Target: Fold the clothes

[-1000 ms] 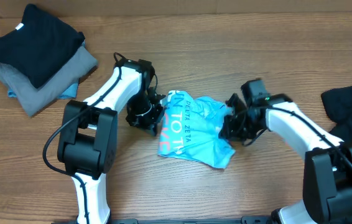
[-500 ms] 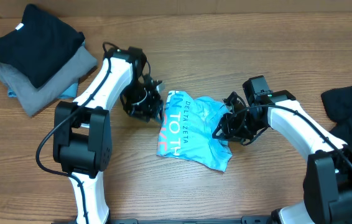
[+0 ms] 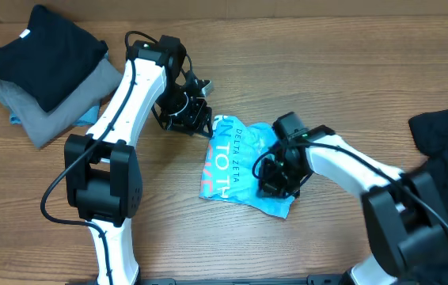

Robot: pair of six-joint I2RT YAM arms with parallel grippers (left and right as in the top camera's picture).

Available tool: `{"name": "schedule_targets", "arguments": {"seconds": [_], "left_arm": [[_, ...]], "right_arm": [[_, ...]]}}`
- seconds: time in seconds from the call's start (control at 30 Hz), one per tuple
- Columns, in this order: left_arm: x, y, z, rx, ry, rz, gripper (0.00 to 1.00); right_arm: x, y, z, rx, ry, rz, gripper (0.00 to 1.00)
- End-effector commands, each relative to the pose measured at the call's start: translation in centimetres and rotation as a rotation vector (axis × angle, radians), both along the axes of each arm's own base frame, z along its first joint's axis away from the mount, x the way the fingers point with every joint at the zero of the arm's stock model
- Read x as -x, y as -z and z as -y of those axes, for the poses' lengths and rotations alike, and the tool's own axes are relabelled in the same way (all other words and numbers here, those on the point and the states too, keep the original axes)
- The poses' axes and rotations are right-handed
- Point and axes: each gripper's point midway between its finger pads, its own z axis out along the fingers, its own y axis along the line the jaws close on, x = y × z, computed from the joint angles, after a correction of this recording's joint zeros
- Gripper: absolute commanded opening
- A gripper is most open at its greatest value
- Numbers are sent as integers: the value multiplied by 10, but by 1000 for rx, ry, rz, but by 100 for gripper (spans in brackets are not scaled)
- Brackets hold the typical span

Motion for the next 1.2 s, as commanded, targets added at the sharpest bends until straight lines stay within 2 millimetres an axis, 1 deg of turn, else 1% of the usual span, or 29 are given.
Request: {"name": "schedule_targets", "arguments": {"seconds": [0.0, 0.03, 0.07, 0.13, 0.17, 0.23, 0.27, 0.33, 0.37, 0.43, 0.5, 0.57, 0.63, 0.67, 0.7, 0.73, 0.83, 0.93, 1.0, 1.03, 1.07, 1.1, 1.17], "left_arm": [[-2, -13, 1, 29, 13, 28, 58], [-2, -13, 1, 25, 16, 27, 58], [-1, -13, 0, 24, 24, 28, 58], [-1, -13, 0, 26, 29, 31, 62], [-2, -13, 0, 26, 31, 36, 65], [-6, -12, 2, 29, 43, 57, 75], [-7, -12, 2, 32, 48, 66, 79], [-10, -12, 4, 36, 48, 82, 81], [-12, -12, 4, 37, 48, 87, 81], [-13, -12, 5, 39, 49, 95, 82], [-15, -12, 5, 40, 49, 102, 83], [-17, -12, 6, 42, 49, 112, 83], [-20, -11, 6, 45, 49, 124, 81], [-21, -11, 7, 49, 49, 129, 77], [-21, -11, 8, 54, 50, 132, 72], [-22, -10, 9, 56, 52, 136, 69], [-24, -8, 16, 69, 62, 152, 66], [-23, -5, 23, 74, 80, 162, 66], [-21, -5, 27, 75, 90, 162, 65], [-20, -5, 29, 75, 95, 162, 65], [-19, -5, 30, 72, 100, 162, 65], [-19, -4, 30, 69, 103, 161, 65], [-17, -4, 28, 62, 107, 155, 65]], "right_arm": [[-4, 34, 47, 226, 111, -51, 4], [-7, 38, 58, 264, 135, -56, 4], [-14, 46, 88, 364, 196, -54, 4], [-24, 48, 120, 449, 253, -32, 4], [-30, 48, 132, 469, 282, -25, 4], [-52, 44, 150, 459, 325, 27, 4], [-64, 42, 152, 432, 320, 65, 4], [-98, 31, 153, 332, 283, 177, 4], [-112, 23, 151, 281, 266, 222, 4], [-136, 3, 145, 175, 231, 296, 4], [-153, -22, 138, 68, 198, 350, 4], [-162, -50, 127, -34, 167, 378, 5], [-160, -69, 117, -105, 148, 364, 9], [-155, -79, 112, -143, 135, 346, 9], [-149, -84, 105, -170, 122, 324, 9], [-142, -87, 99, -194, 113, 299, 9], [-119, -84, 81, -199, 71, 212, 10], [-103, -75, 52, -203, -1, 180, 12], [-95, -62, 36, -173, -30, 173, 14], [-90, -52, 29, -138, -39, 166, 15], [-78, -34, 21, -78, -56, 152, 18], [-68, -24, 16, -55, -72, 139, 20], [-45, -7, 10, -20, -98, 97, 20]]}}
